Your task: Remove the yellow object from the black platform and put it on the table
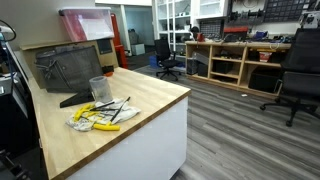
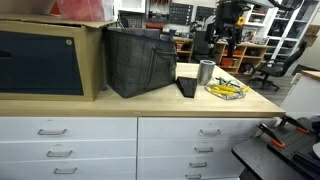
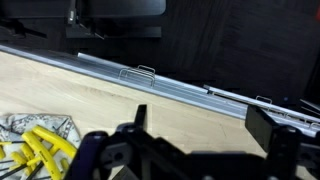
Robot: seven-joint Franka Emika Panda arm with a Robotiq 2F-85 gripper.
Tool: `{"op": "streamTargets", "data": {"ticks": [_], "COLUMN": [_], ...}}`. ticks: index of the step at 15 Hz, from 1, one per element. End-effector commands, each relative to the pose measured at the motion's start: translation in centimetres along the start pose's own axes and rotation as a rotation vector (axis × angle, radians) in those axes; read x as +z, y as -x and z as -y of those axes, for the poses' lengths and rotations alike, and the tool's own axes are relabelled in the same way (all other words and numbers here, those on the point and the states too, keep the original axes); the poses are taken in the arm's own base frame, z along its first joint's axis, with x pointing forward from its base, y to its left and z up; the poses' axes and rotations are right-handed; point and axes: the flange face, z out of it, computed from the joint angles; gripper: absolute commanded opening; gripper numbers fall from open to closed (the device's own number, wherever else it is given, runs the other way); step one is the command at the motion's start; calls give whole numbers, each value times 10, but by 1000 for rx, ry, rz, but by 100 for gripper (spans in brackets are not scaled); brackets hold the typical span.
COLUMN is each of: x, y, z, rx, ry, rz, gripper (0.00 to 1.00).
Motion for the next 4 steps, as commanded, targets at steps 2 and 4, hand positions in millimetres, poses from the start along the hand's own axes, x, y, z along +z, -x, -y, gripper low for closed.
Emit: {"op": "streamTargets", "data": {"ticks": [2,4], "x": [-1,-1], "y": [-1,-2], "z": [-2,-2], "rx": [4,6], "ry": [-1,-2], "rz": [0,0], "gripper": [100,100]}}
